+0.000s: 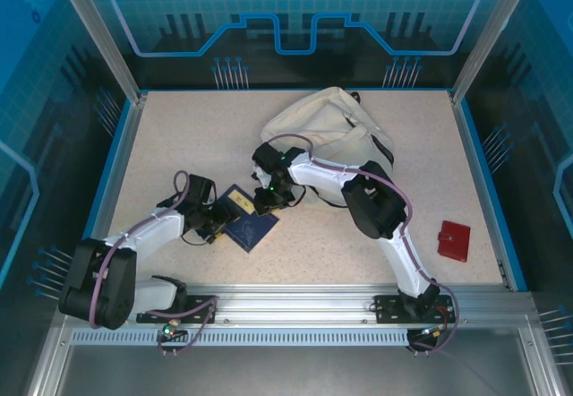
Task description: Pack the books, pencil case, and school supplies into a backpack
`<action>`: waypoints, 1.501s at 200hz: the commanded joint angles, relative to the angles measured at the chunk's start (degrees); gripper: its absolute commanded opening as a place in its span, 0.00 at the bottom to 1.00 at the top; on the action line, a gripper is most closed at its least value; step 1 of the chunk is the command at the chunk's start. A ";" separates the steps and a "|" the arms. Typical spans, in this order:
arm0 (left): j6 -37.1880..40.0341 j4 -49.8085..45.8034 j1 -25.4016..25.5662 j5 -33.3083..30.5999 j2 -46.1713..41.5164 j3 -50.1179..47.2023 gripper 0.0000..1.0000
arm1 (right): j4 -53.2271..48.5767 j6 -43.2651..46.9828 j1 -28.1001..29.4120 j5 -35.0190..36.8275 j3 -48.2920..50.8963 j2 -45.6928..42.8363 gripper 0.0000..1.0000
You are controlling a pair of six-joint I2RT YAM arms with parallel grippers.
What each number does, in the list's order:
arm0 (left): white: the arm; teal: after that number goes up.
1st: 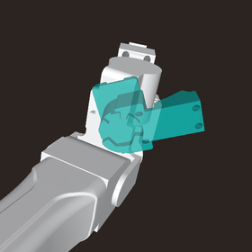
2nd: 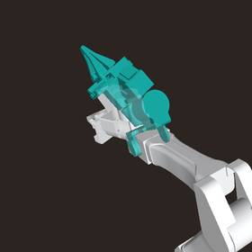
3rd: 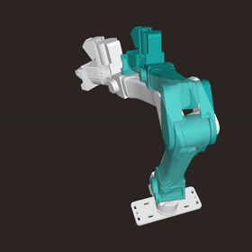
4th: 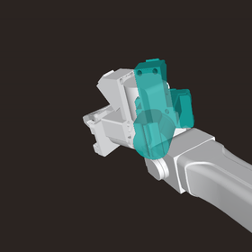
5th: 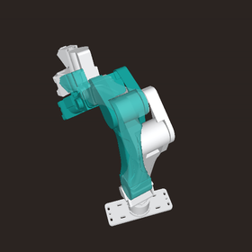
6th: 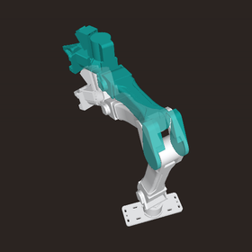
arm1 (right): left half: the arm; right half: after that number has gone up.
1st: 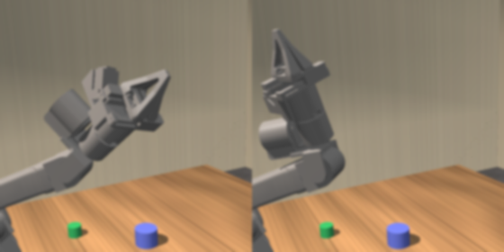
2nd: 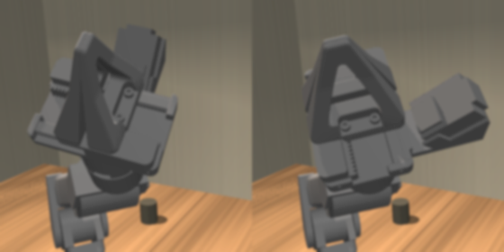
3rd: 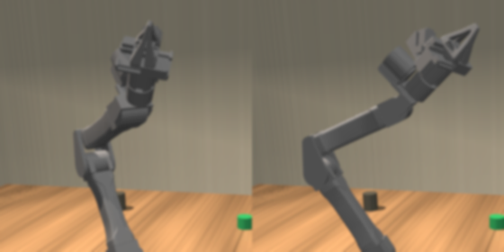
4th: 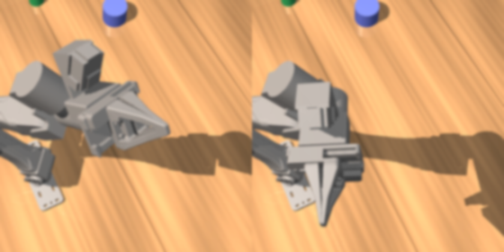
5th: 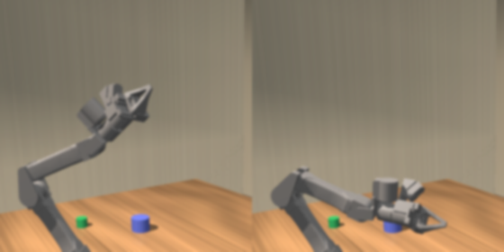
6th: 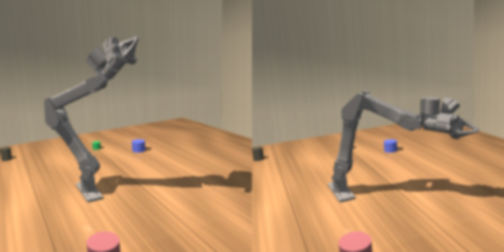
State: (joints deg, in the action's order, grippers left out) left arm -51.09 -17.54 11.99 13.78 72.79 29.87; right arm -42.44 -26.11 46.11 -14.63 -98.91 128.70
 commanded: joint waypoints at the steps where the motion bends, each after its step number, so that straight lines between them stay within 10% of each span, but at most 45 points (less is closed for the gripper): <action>1: -1.05 14.34 0.39 14.80 -0.96 -1.18 0.67 | 2.00 -2.12 1.08 -7.10 1.59 1.73 0.32; 122: 4.29 2.87 -0.30 7.39 -1.91 1.72 0.40 | 3.15 -5.65 -1.08 -0.85 5.24 -2.93 0.36; 183: 5.73 0.72 -0.39 7.19 -3.29 4.35 0.03 | 9.68 -8.77 -2.93 0.09 10.98 -12.96 0.44; 258: -5.61 16.04 0.62 12.32 -6.52 11.33 0.00 | 36.88 -25.87 -9.83 -6.86 34.53 -38.77 0.81; 300: -10.78 24.22 5.31 9.07 -4.24 18.83 0.01 | 50.78 -39.96 -13.48 -8.33 43.51 -47.31 0.86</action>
State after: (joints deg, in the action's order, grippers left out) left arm -56.99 -3.49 14.66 23.35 68.03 43.86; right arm -3.38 -54.72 34.61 -20.91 -59.51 84.97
